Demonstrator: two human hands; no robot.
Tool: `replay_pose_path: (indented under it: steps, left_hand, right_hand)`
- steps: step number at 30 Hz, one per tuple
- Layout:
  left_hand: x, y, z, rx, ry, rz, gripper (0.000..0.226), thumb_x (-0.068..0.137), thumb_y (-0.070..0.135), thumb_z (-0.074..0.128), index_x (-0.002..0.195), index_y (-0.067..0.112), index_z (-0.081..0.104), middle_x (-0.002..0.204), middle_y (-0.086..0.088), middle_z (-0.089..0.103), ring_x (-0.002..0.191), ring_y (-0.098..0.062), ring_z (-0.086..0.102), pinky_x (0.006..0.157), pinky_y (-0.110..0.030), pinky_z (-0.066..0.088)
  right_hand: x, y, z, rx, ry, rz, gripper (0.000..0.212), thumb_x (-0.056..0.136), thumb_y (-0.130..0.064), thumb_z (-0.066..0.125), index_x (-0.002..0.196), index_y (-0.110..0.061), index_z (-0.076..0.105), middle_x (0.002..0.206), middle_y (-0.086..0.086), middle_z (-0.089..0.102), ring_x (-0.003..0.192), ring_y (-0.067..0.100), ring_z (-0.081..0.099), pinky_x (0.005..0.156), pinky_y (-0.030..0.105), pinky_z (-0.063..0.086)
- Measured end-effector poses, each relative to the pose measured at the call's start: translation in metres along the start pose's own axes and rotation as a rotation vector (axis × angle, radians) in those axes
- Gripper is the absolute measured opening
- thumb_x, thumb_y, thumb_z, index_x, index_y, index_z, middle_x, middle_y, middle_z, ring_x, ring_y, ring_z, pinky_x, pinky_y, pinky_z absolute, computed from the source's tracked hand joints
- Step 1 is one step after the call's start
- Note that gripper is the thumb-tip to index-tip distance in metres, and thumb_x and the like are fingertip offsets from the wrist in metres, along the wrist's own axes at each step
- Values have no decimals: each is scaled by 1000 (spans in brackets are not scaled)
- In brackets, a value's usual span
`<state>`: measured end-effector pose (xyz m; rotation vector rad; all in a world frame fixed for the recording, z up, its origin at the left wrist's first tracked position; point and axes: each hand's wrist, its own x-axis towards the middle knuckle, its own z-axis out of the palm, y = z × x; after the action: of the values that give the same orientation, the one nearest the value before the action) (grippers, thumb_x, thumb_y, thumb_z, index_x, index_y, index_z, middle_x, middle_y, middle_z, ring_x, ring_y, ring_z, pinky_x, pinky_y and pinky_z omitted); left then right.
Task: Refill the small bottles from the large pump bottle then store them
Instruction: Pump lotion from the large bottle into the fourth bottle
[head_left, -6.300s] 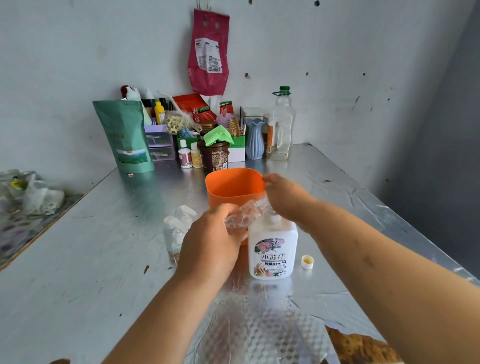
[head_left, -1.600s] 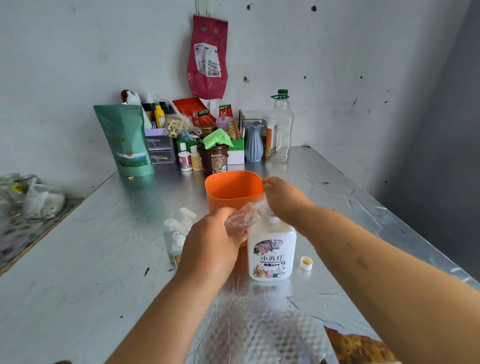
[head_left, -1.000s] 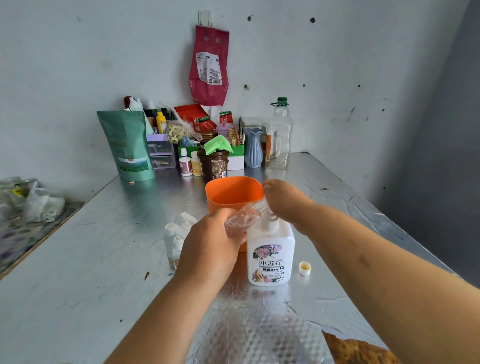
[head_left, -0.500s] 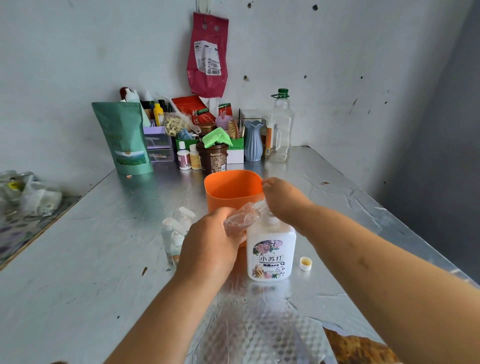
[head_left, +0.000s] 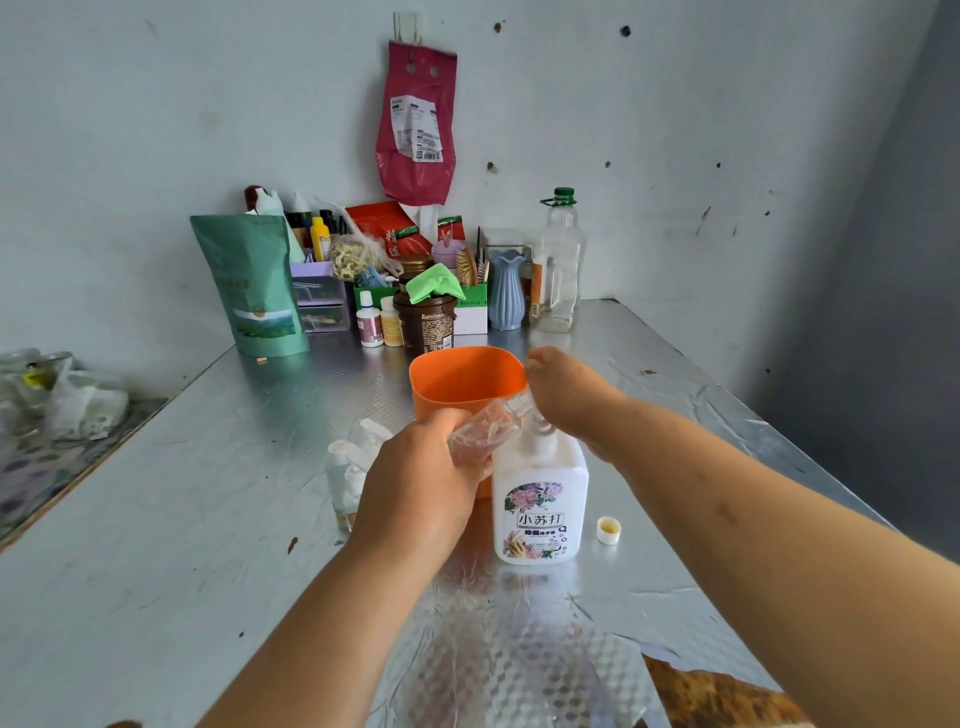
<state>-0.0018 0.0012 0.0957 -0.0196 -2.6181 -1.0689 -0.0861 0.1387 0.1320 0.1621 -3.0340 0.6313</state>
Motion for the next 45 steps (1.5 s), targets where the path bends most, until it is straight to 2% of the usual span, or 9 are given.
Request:
replay_pose_path:
  steps: [5, 10, 15, 21, 25, 30, 33, 38, 45]
  left_hand:
    - [1, -1, 1, -9, 1, 0, 29, 89, 29, 69, 118, 33, 65, 110, 8, 72, 98, -17, 65, 77, -26, 46]
    - [3, -5, 3, -26, 4, -7, 30, 89, 31, 69, 118, 34, 65, 108, 10, 71, 89, -11, 60, 73, -26, 44]
    - [2, -5, 3, -13, -21, -33, 30, 86, 29, 72, 115, 33, 66, 106, 9, 72, 97, -16, 64, 77, -29, 48]
    - [-2, -3, -1, -14, -23, -12, 29, 88, 34, 70, 116, 34, 65, 107, 10, 71, 92, -12, 62, 73, -26, 44]
    - [-3, 0, -4, -4, -22, -3, 29, 87, 34, 71, 116, 34, 65, 107, 9, 72, 96, -15, 64, 74, -27, 47]
    - [-2, -1, -3, -27, -22, -1, 28, 88, 39, 69, 115, 33, 65, 106, 10, 72, 90, -13, 62, 75, -28, 48]
    - [-1, -2, -2, -31, -14, -5, 28, 87, 38, 69, 114, 34, 66, 104, 10, 72, 89, -12, 61, 73, -27, 46]
    - [-1, -4, 0, -34, -6, -9, 28, 87, 40, 69, 114, 34, 66, 103, 11, 72, 89, -12, 61, 72, -27, 46]
    - [-3, -6, 3, -42, -24, -16, 24, 88, 37, 68, 111, 31, 66, 101, 10, 72, 87, -11, 60, 65, -24, 42]
  right_hand:
    - [5, -1, 6, -19, -4, 36, 35, 96, 0, 34, 128, 1, 49, 130, 11, 48, 118, 24, 51, 103, 41, 44]
    - [7, -1, 8, -49, -7, 30, 33, 96, 0, 36, 124, 1, 53, 125, 9, 50, 109, 23, 54, 99, 39, 47]
    - [0, -2, 10, 27, 13, 92, 39, 98, 1, 27, 133, -2, 45, 134, 12, 46, 123, 28, 46, 109, 40, 34]
    - [-6, -4, 0, 54, -12, 81, 41, 99, -3, 26, 138, 0, 39, 141, 16, 40, 131, 33, 38, 112, 46, 30]
    - [-2, -2, -2, -26, -7, 41, 36, 96, -1, 29, 126, -1, 48, 126, 13, 49, 119, 29, 49, 106, 45, 39]
    - [1, -3, -1, 35, -2, 72, 34, 95, 2, 32, 123, 0, 51, 124, 11, 50, 112, 24, 52, 104, 42, 42]
    - [0, -4, -1, 52, 1, 58, 38, 96, 2, 31, 129, 0, 48, 130, 12, 48, 118, 26, 50, 106, 43, 40]
    - [-10, -5, -4, 124, -3, 79, 39, 101, -10, 27, 136, -5, 41, 136, 18, 47, 127, 35, 43, 110, 47, 32]
    - [-16, -10, -2, 101, -24, 87, 43, 99, -4, 23, 137, -8, 43, 141, 10, 43, 129, 28, 39, 113, 41, 26]
